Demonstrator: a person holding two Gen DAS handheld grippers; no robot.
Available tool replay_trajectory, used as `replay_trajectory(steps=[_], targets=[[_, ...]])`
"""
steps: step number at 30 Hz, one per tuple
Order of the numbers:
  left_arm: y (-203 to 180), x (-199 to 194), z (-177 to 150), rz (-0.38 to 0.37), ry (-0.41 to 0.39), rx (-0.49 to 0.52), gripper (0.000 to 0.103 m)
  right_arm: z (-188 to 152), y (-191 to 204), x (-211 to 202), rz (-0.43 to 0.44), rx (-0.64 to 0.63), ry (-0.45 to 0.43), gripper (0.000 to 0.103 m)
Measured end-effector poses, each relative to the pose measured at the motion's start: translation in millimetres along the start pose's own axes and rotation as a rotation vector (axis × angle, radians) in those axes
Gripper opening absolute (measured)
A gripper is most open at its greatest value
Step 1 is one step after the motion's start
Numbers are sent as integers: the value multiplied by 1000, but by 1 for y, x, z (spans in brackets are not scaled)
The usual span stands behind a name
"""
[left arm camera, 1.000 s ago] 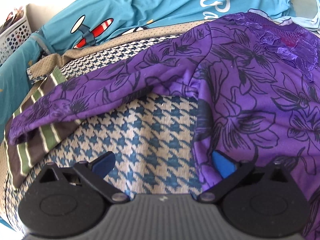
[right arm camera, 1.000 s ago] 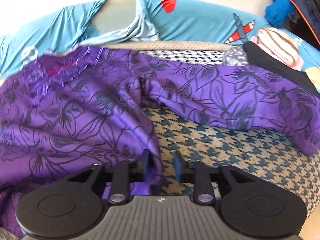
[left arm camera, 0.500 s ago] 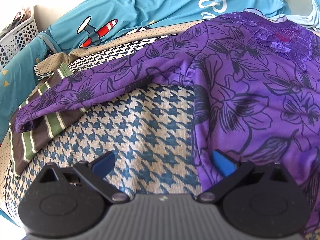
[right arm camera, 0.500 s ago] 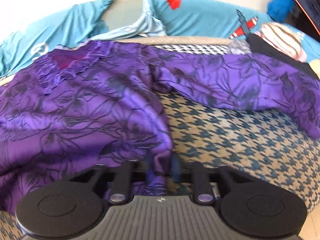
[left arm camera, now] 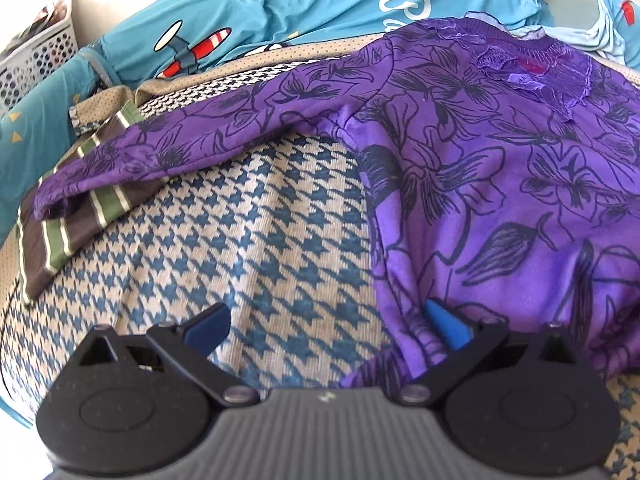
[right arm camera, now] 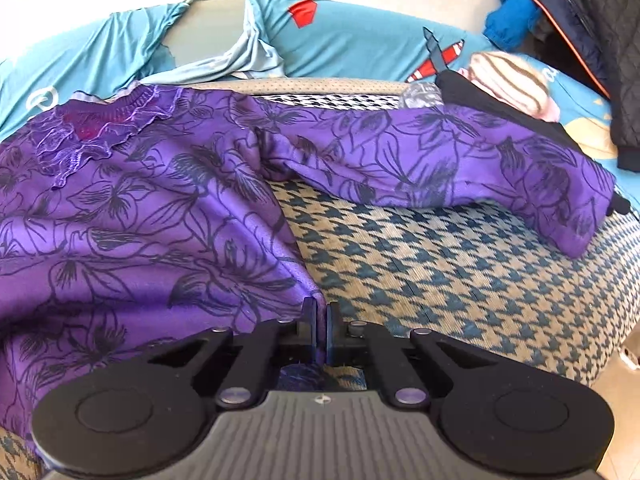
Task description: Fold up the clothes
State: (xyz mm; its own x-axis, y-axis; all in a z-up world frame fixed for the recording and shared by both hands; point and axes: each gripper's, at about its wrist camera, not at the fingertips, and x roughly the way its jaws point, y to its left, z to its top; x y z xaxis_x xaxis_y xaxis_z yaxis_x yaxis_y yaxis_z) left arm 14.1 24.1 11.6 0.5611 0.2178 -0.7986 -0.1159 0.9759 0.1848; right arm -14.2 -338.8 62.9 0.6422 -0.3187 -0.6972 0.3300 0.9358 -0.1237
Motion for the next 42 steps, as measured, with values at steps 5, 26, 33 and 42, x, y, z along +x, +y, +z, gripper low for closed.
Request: replay_trajectory(steps=[5,26,33,42], targets=[[0,-6,-10,-4,-11,-23,102,-3,0,-1,-11,4,-2,2],[41,-23,14,29,-137,-262,102,-4,10,-27,66,89,-88,13],[55,3,49,133,-159,-289,102,-3,34,-22,121,35,-93,19],[77,37,102,208,-203,-329,103,-4,49,-11,130,4,-66,20]])
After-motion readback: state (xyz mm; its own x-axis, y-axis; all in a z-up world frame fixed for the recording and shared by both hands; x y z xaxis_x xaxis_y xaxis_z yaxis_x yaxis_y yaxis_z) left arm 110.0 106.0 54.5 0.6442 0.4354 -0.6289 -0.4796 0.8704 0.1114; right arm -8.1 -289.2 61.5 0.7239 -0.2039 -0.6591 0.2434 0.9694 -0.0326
